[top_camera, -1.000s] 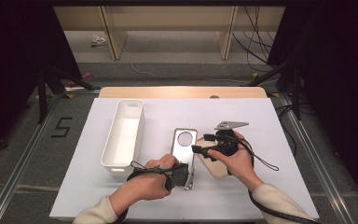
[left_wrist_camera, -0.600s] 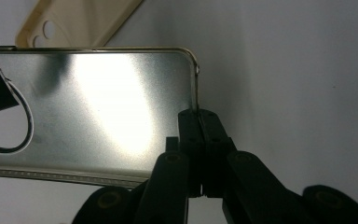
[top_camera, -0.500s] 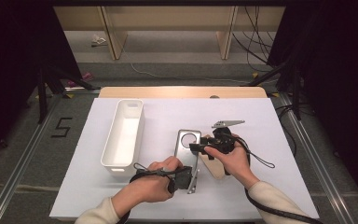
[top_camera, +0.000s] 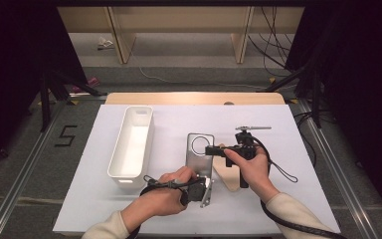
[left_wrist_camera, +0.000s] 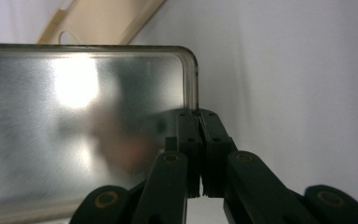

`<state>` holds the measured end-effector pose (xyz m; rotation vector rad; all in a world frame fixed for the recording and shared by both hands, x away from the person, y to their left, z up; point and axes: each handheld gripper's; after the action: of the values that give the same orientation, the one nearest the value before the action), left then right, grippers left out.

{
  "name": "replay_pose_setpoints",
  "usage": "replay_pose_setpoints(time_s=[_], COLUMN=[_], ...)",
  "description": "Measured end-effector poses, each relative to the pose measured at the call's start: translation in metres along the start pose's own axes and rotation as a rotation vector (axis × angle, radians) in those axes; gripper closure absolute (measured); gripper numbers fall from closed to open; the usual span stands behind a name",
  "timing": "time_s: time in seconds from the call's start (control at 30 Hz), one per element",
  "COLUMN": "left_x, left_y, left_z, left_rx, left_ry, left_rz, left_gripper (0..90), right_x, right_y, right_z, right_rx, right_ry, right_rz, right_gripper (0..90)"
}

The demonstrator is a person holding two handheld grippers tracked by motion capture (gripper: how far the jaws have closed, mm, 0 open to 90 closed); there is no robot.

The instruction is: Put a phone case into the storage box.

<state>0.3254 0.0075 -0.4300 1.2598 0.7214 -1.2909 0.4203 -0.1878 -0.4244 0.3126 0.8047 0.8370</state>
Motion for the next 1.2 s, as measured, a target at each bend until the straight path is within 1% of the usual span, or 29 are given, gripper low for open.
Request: replay_pose_setpoints(time_s=[0.03, 0.07, 0.1, 0.17, 0.2, 0.23, 0.3, 0.33, 0.37, 0.4, 0.47, 0.53, 0.57, 0.6, 0.67, 0.73, 0.8, 0.87, 0.93, 1.03, 1.1, 1.17, 1.2], left_x=[-0.001, -0.002, -0.003, -0.006, -0.009, -0.011, -0.017, -0.022, -0.025, -0.027, -0.034, -0.037, -0.038, -0.038, -0.038, -0.038, -0.039, -0.040, -0.042, -0.043, -0.043, -0.044, -0.045], left_y=[0.002, 0.002, 0.003, 0.005, 0.007, 0.008, 0.013, 0.017, 0.019, 0.021, 0.027, 0.031, 0.033, 0.035, 0.037, 0.040, 0.042, 0.045, 0.047, 0.052, 0.054, 0.057, 0.059], left_z=[0.000, -0.001, -0.001, -0.003, -0.004, -0.006, -0.011, -0.015, -0.018, -0.021, -0.029, -0.035, -0.038, -0.042, -0.046, -0.050, -0.054, -0.056, -0.059, -0.061, -0.061, -0.061, -0.061], left_rx=[0.014, 0.005, 0.008, -0.015, -0.043, -0.104, -0.177, -0.224, -0.266, -0.322, -0.402, -0.466, -0.495, -0.539, -0.590, -0.644, -0.698, -0.744, -0.777, -0.825, -0.843, -0.858, -0.875], left_ry=[-0.008, -0.024, -0.039, -0.085, -0.121, -0.195, -0.270, -0.318, -0.363, -0.419, -0.470, -0.510, -0.525, -0.539, -0.546, -0.569, -0.602, -0.629, -0.642, -0.675, -0.685, -0.687, -0.700], left_rz=[0.014, 0.020, 0.033, 0.045, 0.046, 0.047, 0.051, 0.049, 0.059, 0.071, 0.116, 0.146, 0.161, 0.183, 0.212, 0.224, 0.225, 0.239, 0.252, 0.246, 0.244, 0.250, 0.247], left_gripper=[86.2, 84.8, 81.7, 73.5, 69.5, 63.8, 53.9, 50.6, 45.2, 45.2, 40.7, 38.1, 36.2, 34.2, 32.9, 31.7, 31.8, 32.6, 35.4, 41.9, 47.4, 50.2, 51.9], right_x=[-0.002, -0.004, -0.006, -0.009, -0.010, -0.012, -0.015, -0.016, -0.018, -0.018, -0.020, -0.021, -0.021, -0.022, -0.023, -0.024, -0.024, -0.023, -0.023, -0.022, -0.022, -0.022, -0.021], right_y=[0.003, 0.005, 0.007, 0.009, 0.009, 0.010, 0.011, 0.011, 0.009, 0.009, 0.007, 0.006, 0.005, 0.005, 0.005, 0.005, 0.006, 0.006, 0.007, 0.008, 0.009, 0.010, 0.010], right_z=[0.001, 0.002, 0.003, 0.004, 0.005, 0.005, 0.007, 0.007, 0.008, 0.008, 0.008, 0.008, 0.008, 0.008, 0.008, 0.008, 0.008, 0.007, 0.007, 0.007, 0.007, 0.006, 0.006], right_rx=[-0.012, -0.013, -0.027, -0.055, -0.059, -0.064, -0.098, -0.106, -0.123, -0.123, -0.139, -0.151, -0.156, -0.157, -0.171, -0.179, -0.186, -0.190, -0.197, -0.207, -0.212, -0.213, -0.214], right_ry=[-0.005, -0.016, -0.025, -0.047, -0.060, -0.067, -0.082, -0.090, -0.102, -0.102, -0.115, -0.120, -0.120, -0.122, -0.126, -0.130, -0.132, -0.134, -0.133, -0.136, -0.136, -0.134, -0.134], right_rz=[-0.013, -0.011, -0.020, -0.031, -0.028, -0.033, -0.055, -0.061, -0.069, -0.069, -0.078, -0.091, -0.095, -0.099, -0.107, -0.113, -0.114, -0.114, -0.114, -0.113, -0.115, -0.114, -0.114], right_gripper=[81.9, 81.9, 81.9, 81.9, 81.9, 81.9, 81.8, 81.8, 81.7, 81.7, 81.7, 81.6, 81.6, 81.6, 81.6, 81.7, 81.7, 81.6, 81.6, 81.6, 81.6, 81.6, 81.6])
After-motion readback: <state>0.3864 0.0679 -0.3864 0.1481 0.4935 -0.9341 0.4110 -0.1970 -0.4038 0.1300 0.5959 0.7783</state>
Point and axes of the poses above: each handheld gripper's, and its own axes: x roughly forward along the jaws, z roughly out of its top, y roughly to its left, and after that the axes turned 10 degrees about -z, right-handed
